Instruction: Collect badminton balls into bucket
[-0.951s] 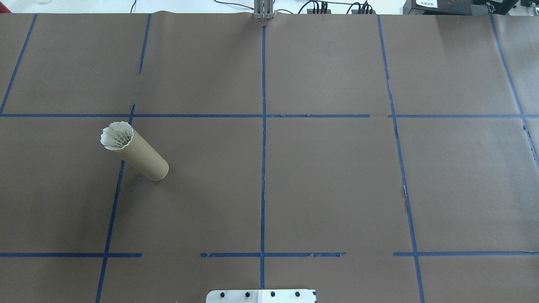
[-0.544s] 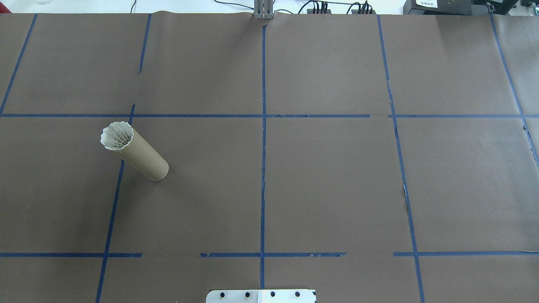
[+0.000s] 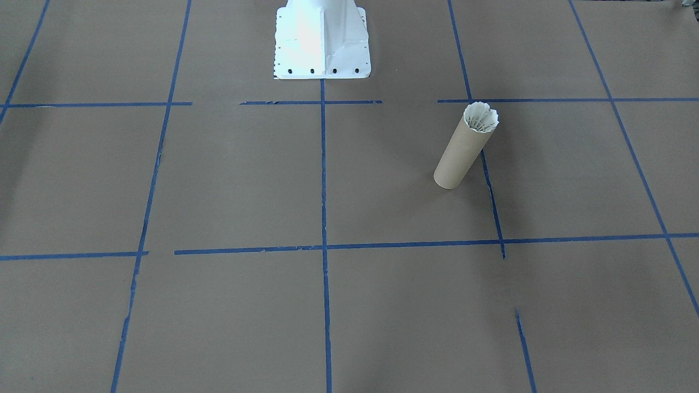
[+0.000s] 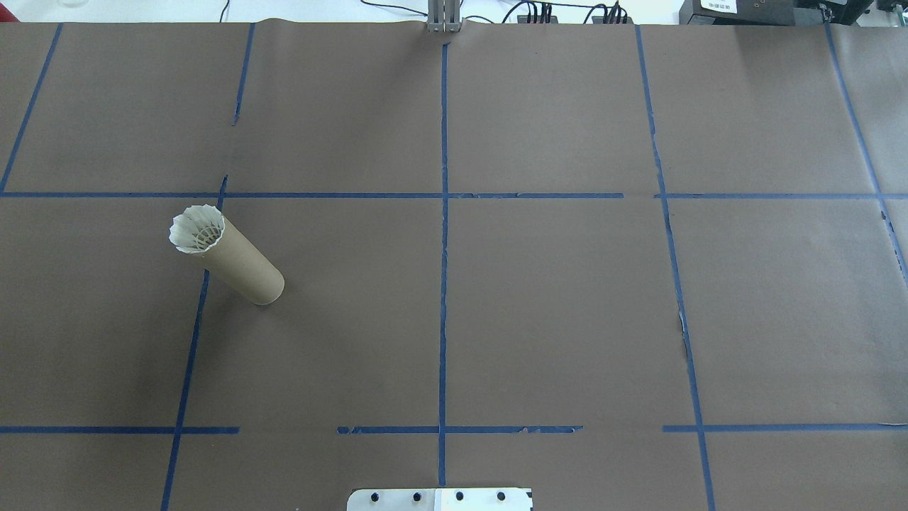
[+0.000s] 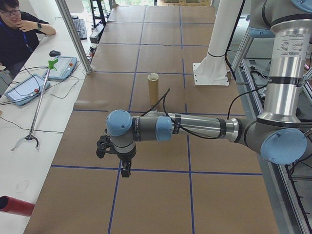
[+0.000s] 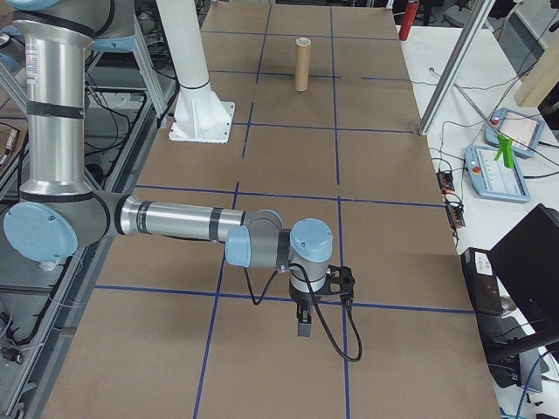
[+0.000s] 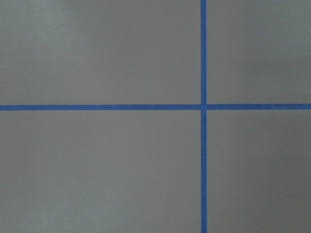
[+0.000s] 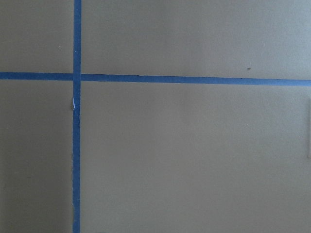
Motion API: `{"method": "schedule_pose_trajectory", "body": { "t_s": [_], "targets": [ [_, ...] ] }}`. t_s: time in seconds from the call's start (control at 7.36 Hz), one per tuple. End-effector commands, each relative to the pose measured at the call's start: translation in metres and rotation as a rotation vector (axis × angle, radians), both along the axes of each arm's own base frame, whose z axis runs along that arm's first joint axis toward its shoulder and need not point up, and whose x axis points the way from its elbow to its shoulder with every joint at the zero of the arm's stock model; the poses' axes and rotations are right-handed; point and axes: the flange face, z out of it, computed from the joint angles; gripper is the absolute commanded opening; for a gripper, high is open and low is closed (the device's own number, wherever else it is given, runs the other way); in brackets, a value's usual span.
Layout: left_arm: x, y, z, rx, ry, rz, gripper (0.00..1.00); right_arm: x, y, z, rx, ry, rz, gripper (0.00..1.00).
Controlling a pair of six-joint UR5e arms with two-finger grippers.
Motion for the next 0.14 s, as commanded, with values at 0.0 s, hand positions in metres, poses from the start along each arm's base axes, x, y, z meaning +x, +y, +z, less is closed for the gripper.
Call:
{"method": "schedule_pose_trajectory", "body": {
  "t_s": [0.0],
  "targets": [
    [-0.0004,0.0000,-0.0002,0.000,-0.001,-0.001,1.00,0.0000,0.0000,0.0000,0.000,0.000,0.000,1.00]
  ]
}}
